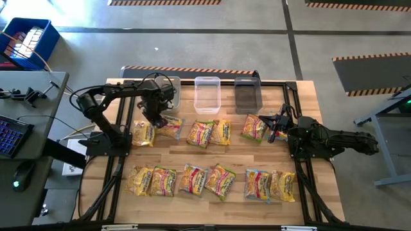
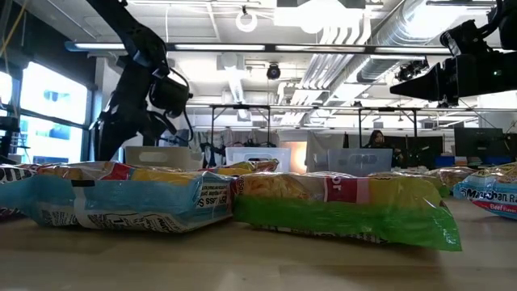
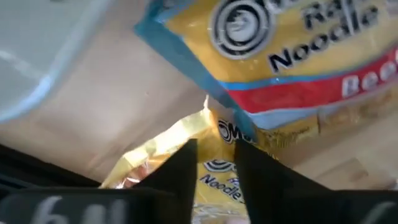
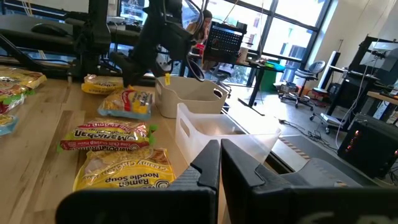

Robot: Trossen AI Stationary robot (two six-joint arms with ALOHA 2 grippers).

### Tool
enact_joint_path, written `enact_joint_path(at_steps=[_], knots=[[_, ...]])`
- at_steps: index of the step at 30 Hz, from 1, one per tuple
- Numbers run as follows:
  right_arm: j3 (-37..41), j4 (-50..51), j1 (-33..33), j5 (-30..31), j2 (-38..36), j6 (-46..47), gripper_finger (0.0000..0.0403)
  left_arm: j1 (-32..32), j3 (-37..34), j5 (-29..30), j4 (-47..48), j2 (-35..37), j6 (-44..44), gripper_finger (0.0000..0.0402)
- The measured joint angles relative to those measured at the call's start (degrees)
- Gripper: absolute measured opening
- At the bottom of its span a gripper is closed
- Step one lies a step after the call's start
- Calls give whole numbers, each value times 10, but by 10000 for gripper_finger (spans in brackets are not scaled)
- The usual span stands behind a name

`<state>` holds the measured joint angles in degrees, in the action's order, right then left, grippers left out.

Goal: Sort Maruchan noodles
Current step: Put the top left yellow noodle pack into the gray bin

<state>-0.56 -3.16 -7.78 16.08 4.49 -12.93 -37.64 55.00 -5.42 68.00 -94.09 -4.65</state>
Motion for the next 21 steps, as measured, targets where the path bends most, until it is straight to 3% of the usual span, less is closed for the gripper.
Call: enact_joint_path(at_steps=[5,14,21], knots=[[0,0,0,0,0,0,2,0,-1,-19,26,12,19,8],[0,0,0,0,0,0,2,8,0,-64,38,82,16,0],[0,0,0,0,0,0,2,50,0,-54,30,115,-26,15]])
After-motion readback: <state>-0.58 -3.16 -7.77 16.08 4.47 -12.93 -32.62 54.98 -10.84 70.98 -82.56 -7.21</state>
